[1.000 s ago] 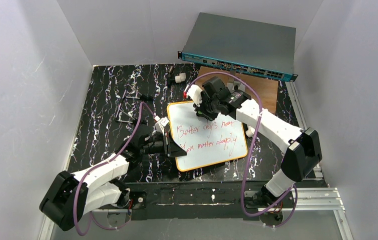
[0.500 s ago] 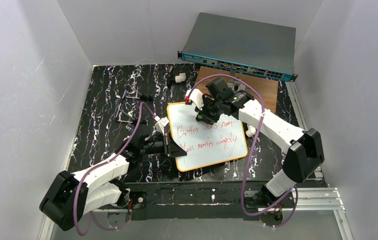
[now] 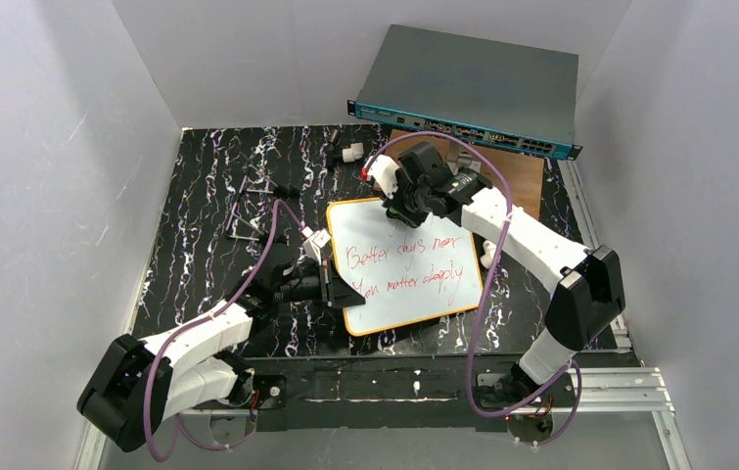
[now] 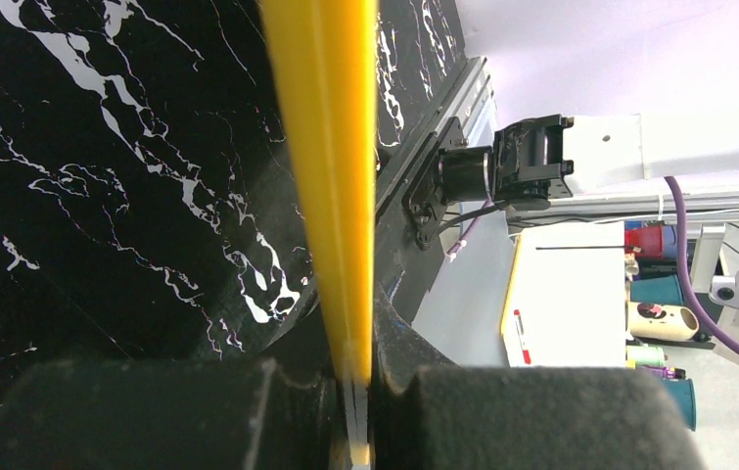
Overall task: Erase the whiteboard
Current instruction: Erase the whiteboard at the center of the board.
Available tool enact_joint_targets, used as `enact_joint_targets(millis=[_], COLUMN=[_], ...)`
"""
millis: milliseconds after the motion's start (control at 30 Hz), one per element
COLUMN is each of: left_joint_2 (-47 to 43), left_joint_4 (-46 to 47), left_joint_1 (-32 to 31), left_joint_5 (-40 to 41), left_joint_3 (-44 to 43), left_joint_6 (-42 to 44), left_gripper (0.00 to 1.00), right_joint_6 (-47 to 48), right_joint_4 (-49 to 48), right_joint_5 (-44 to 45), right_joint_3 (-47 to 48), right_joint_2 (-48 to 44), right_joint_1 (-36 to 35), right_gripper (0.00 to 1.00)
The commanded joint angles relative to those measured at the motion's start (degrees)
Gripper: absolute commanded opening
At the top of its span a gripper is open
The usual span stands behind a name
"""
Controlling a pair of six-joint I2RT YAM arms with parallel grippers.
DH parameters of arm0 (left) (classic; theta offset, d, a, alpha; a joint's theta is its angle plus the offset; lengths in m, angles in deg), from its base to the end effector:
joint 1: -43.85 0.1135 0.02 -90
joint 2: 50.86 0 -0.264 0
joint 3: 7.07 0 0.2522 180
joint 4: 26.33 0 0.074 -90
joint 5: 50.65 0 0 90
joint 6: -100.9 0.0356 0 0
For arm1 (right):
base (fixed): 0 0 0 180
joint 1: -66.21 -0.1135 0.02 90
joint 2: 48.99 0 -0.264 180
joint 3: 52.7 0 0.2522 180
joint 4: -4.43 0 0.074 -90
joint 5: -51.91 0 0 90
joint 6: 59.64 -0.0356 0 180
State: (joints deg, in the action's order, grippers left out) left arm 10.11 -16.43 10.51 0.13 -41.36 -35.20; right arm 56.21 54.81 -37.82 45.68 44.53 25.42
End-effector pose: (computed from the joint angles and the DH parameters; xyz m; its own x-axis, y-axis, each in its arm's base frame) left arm 0.1668 -0.1367 0.2018 -0.8385 -0.1166 -0.5323 0.4721 0.3324 -0.8164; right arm 0.2759 0.2379 0.3202 -0.2024 -0.7505 -0.6291 -0.8212 0.4801 -0.3085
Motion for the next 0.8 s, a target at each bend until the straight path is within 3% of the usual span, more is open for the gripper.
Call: enact_joint_targets(millis=[0, 133, 233, 333, 500, 600, 767], left_joint_2=[-1.0, -0.5, -0.3, -0.5, -0.5, -0.4, -0.7], left_joint_4=[2.2, 3.0, 3.2, 3.2, 3.1, 3.2, 3.1], left_joint_1=[-0.8, -0.8, -0.8, -0.8, -0.8, -0.8, -0.8], left_joint_5=[-2.2, -2.3, -2.4, -2.3, -2.4, -2.4, -2.5], left_joint_3=[-1.8, -1.6, -1.6, -1.5, -1.5, -1.4, -1.4], left_joint_6=[6.5, 6.3, 6.3, 6.3, 6.2, 6.3, 6.4], left_gripper=[0.0, 0.0, 0.0, 0.0, 0.0, 0.0, 0.0], right_joint_6=[3.2, 9.3, 10.5, 7.4, 0.5, 1.2, 7.8], right_joint_4=[-2.8, 3.9, 5.1, 4.6, -0.6, -1.7, 1.5], right_joint_5=[2.7, -11.8, -14.8, -14.2, -2.8, 2.2, -4.0], right_joint_3=[-3.0, -6.5, -6.8, -3.5, 1.4, 1.4, -4.2], right_joint_2=[-1.6, -4.0, -4.0, -2.4, 0.2, 1.0, -1.4], right_joint_1=[0.8, 0.4, -0.8, -0.9, -0.7, -0.1, 0.1], right_gripper=[0.01, 0.01, 0.01, 0.01, 0.01, 0.01, 0.01])
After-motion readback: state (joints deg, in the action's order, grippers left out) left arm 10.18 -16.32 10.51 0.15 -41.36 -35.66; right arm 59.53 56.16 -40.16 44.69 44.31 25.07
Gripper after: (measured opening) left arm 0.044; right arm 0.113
